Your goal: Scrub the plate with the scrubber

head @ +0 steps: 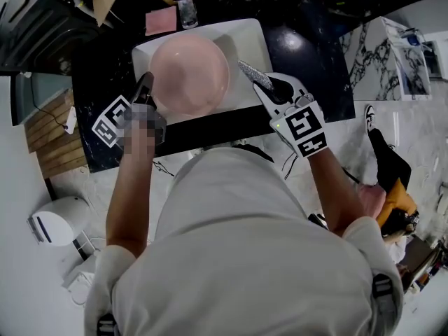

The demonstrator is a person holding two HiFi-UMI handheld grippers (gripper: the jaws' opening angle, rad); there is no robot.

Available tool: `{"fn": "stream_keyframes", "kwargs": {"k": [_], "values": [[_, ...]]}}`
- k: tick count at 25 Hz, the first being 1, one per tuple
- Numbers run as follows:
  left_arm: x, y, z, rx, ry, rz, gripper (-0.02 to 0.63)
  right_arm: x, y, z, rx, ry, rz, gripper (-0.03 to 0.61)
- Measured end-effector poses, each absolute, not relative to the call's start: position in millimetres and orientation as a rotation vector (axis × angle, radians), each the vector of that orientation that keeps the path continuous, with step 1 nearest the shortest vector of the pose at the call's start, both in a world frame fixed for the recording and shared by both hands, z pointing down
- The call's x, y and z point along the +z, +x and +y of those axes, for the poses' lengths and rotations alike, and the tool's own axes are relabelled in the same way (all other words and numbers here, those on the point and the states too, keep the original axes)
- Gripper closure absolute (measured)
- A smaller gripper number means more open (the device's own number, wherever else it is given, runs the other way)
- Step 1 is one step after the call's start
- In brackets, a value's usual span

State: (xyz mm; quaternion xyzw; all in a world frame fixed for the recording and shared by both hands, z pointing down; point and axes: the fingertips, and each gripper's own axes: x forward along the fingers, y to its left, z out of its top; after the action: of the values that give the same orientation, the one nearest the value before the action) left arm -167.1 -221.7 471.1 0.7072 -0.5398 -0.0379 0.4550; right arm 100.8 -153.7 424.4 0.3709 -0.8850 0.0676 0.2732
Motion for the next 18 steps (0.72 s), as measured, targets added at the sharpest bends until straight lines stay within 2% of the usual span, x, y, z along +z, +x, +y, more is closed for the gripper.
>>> {"fn": "stream_keyframes", "kwargs": {"k": [18], "values": [[579.3, -155.6, -242.6, -0.052, 1.481, -1.395, 0.575, 443.1, 172.8, -161.3, 0.262, 1.0, -2.37, 0.503]]}}
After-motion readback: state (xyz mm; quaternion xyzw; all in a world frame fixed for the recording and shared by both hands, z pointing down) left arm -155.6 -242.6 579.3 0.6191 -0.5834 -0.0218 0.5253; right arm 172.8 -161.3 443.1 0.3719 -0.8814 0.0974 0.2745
